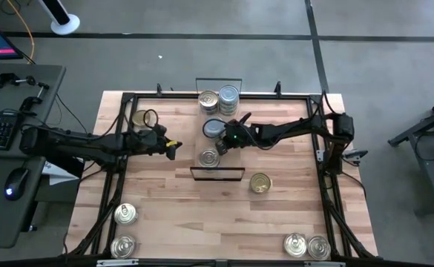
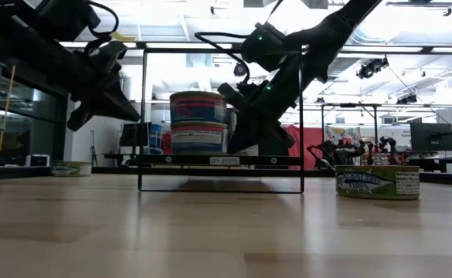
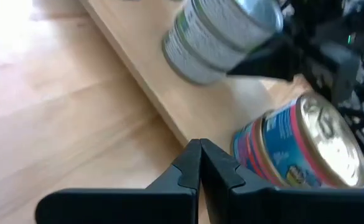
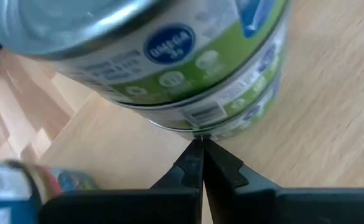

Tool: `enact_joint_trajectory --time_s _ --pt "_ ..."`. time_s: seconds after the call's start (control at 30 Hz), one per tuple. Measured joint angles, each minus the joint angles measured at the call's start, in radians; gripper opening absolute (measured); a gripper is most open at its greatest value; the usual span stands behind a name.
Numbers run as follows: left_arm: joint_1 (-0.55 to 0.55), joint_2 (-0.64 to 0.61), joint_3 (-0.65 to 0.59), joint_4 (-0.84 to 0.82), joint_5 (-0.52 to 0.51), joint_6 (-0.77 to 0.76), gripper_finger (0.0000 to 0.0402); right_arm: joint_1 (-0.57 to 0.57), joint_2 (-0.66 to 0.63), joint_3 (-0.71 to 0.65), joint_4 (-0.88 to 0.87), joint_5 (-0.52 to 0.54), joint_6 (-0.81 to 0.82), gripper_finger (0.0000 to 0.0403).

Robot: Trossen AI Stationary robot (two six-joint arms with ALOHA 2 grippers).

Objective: Stack canned seafood by type on shelf
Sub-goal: Adjust the green tuna can

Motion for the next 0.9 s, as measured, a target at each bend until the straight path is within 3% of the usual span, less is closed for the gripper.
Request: enact_joint_trajectory --time_s 0.9 --pt "-0.033 0.0 0.0 -0.002 -0.125 -0.009 0.0 -0.066 0.021 0.0 0.162 0.0 0.055 0.0"
